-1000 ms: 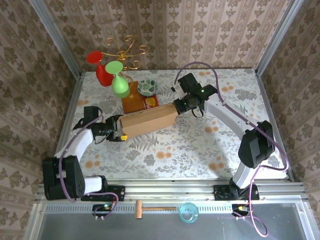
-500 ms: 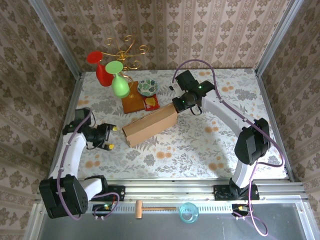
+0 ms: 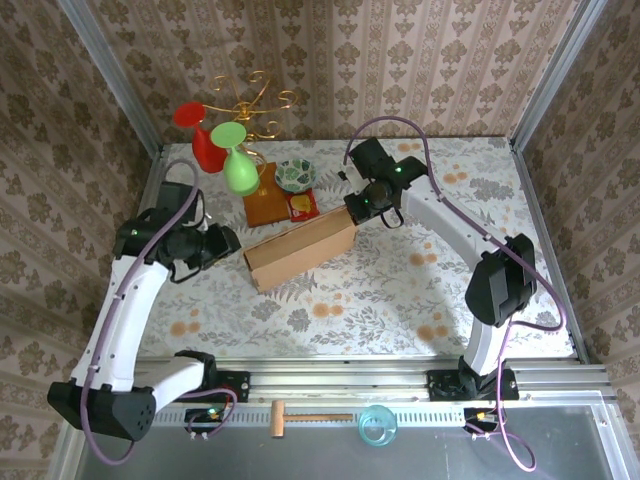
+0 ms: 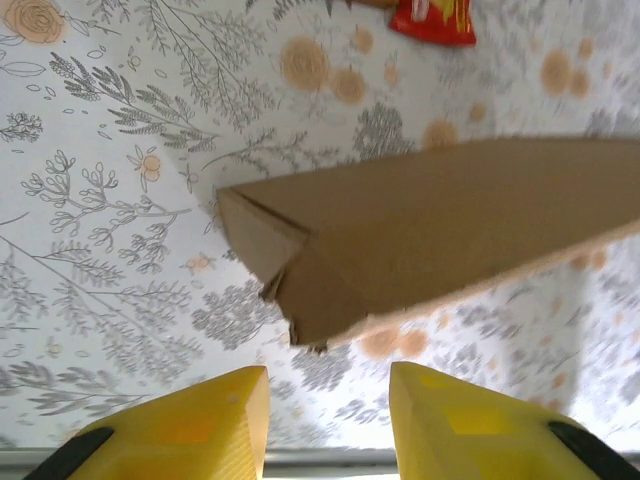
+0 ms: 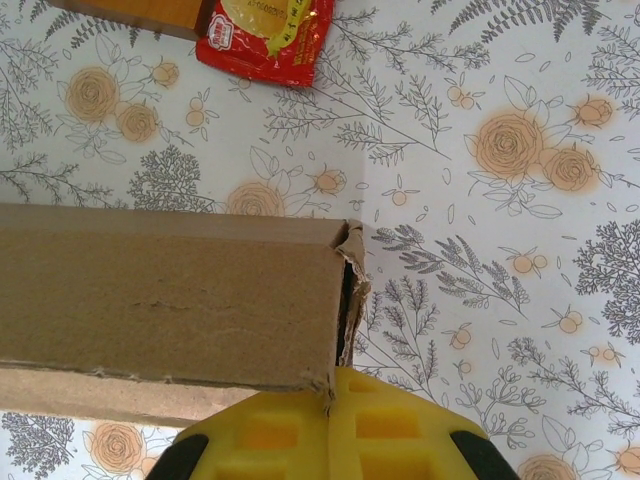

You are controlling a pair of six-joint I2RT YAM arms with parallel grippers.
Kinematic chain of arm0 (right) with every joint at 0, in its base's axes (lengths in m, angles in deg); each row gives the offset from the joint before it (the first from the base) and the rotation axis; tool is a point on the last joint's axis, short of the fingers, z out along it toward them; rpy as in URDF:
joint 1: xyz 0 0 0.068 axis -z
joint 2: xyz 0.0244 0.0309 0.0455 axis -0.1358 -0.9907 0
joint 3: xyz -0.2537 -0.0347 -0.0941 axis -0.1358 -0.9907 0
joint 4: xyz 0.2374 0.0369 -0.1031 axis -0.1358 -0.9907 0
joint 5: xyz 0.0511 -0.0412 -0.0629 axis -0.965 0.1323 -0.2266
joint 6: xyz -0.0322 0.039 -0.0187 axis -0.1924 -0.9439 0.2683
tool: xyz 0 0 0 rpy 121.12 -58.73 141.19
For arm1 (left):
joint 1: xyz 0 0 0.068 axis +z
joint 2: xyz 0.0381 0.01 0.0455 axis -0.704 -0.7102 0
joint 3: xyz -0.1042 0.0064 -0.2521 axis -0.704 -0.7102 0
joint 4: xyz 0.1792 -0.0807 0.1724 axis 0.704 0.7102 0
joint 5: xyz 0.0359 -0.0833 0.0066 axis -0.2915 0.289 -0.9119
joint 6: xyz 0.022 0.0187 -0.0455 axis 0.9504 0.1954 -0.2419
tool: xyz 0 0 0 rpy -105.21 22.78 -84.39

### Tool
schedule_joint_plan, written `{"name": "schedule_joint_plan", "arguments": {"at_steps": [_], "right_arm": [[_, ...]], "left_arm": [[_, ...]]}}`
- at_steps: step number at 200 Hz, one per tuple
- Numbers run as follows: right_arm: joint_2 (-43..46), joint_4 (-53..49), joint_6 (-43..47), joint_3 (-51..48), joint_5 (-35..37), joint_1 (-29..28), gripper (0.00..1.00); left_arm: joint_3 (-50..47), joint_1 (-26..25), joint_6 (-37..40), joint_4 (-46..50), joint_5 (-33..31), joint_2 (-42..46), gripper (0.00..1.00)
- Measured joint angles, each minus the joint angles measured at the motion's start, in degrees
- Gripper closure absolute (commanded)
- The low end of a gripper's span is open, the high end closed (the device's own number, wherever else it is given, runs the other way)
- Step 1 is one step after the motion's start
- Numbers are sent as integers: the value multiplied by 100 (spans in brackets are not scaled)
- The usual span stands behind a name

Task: Fold the paper box

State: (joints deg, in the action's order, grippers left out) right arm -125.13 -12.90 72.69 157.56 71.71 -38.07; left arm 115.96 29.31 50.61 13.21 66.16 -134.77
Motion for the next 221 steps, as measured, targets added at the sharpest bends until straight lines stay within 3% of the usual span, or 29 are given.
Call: {"name": "schedule_joint_plan", "arguments": {"at_steps": [41,101,125,177,221], "right_arm": [[-116,-103,4,168,-2,7,100],[-127,-107,2,181,-70,37,100],[-127,-109,2,181,-96,37,100],[-127,-109,2,181,-109,37,100],[-127,-109,0,181,-111,37,100]], "left_arm": [[0,-487,992,157,-616,0,52],[-146,-549,1709,-44,-1005,-553,53],[-151,-553,1794,-197,-1012,-743,59],[-173,-553,1784,-413,-927,-861,81],[-173,-553,1735,-479,-831,-885,89]]}}
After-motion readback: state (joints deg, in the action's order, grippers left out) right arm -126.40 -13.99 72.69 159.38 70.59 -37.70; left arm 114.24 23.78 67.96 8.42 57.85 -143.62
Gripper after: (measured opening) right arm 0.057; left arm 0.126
